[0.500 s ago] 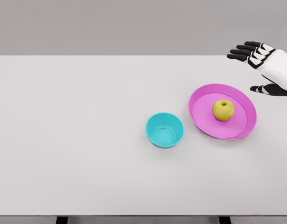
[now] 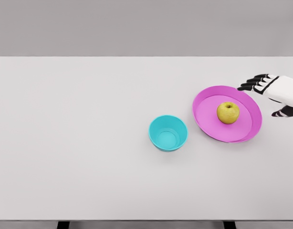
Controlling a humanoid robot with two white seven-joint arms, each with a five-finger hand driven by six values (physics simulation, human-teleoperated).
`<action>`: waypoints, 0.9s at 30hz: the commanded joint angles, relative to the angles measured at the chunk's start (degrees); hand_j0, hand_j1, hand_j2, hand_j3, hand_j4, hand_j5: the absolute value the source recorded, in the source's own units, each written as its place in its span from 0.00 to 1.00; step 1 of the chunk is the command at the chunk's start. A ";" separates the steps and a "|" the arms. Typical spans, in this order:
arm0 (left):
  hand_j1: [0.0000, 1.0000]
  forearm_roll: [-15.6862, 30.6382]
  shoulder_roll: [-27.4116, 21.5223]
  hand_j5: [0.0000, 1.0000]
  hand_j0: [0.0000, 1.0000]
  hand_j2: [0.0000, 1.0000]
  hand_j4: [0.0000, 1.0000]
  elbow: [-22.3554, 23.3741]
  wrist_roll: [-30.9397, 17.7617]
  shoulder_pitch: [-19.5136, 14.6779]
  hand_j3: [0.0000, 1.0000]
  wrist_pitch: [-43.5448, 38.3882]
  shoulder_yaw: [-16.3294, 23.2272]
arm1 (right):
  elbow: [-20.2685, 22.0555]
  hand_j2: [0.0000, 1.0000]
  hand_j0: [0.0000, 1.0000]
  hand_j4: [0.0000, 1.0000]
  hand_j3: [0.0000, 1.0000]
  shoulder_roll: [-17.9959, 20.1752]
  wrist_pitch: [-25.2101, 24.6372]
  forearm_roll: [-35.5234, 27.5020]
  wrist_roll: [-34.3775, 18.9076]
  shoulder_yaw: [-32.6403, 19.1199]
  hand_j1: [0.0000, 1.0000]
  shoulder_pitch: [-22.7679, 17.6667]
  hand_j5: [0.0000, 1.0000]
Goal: Put the apple from the pink plate into the blue bowl with your right arm
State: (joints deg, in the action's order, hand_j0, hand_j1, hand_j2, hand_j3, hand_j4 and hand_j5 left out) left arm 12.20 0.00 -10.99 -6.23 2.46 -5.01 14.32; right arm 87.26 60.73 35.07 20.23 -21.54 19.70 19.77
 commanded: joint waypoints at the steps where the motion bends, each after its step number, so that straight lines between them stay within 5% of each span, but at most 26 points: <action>1: 1.00 0.02 0.00 1.00 1.00 1.00 1.00 0.00 -0.01 0.00 1.00 0.00 0.00 | -0.95 1.00 1.00 1.00 1.00 -0.17 -0.07 -0.46 -7.01 -0.54 1.00 0.35 1.00; 4: 1.00 0.02 0.00 1.00 1.00 1.00 1.00 0.00 -0.01 0.00 1.00 0.00 0.00 | -3.06 1.00 1.00 1.00 1.00 -2.18 -0.07 -0.46 -13.46 0.07 1.00 5.18 1.00; 9: 1.00 0.02 0.00 1.00 1.00 1.00 1.00 0.00 -0.01 0.00 1.00 0.00 0.00 | -7.98 1.00 1.00 1.00 1.00 -6.76 -0.07 -0.37 -13.46 9.65 1.00 15.47 1.00; 27: 1.00 0.02 0.00 1.00 1.00 1.00 1.00 0.00 -0.01 0.00 1.00 0.00 0.00 | -15.54 1.00 1.00 1.00 1.00 -12.12 -0.07 -0.11 -13.46 22.93 1.00 21.54 1.00</action>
State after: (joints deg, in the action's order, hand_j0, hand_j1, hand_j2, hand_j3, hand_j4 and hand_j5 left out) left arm 12.20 0.00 -10.99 -6.23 2.46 -5.01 14.32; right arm 72.18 48.84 35.15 20.38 -35.02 41.80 41.31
